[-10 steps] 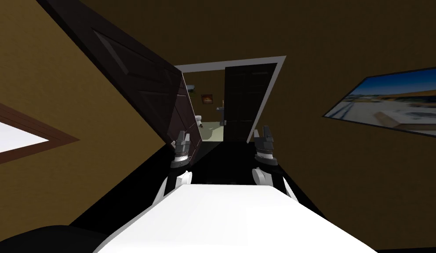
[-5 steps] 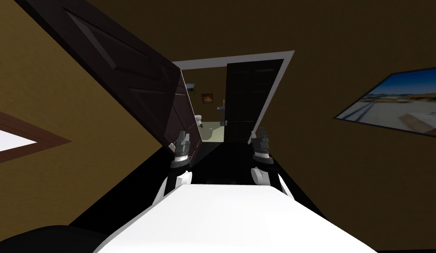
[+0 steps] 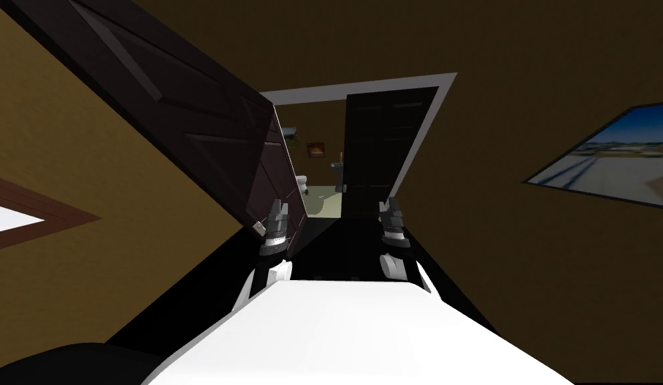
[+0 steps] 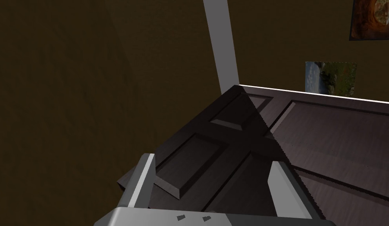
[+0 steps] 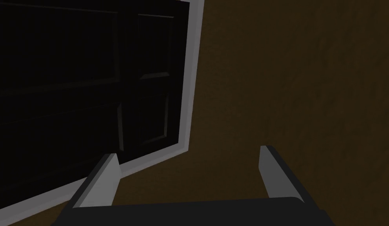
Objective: Pull the door open
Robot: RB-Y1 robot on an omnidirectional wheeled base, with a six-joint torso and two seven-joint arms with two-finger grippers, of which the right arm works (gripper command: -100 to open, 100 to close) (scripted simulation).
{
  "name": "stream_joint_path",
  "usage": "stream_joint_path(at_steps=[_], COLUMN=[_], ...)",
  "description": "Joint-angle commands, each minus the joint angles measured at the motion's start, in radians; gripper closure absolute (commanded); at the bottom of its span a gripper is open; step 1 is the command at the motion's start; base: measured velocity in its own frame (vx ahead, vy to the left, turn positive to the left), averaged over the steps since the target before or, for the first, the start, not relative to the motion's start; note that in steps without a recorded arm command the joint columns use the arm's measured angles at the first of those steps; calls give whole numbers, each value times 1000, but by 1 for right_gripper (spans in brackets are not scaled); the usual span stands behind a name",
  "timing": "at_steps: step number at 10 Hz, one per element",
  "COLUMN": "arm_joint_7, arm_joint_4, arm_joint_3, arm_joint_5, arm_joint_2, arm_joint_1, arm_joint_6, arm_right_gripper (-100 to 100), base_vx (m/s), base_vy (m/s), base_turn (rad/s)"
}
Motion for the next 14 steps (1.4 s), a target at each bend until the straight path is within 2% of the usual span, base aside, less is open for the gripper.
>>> stream_joint_path(at_steps=[1, 8, 14], arm_joint_7=[-3, -17, -31], arm_joint_4=[33, 183, 330], arm_joint_3=[-2, -15, -27], arm_joint_5=[-3, -17, -30], arm_joint_2=[-5, -28, -46], arm_joint_1=[-11, -66, -119], arm_joint_6=[-8, -32, -56], arm_right_gripper=[-100, -100, -100], base_vx=[85, 98, 100], base_vy=[12, 12, 11], base_turn=[15, 16, 18])
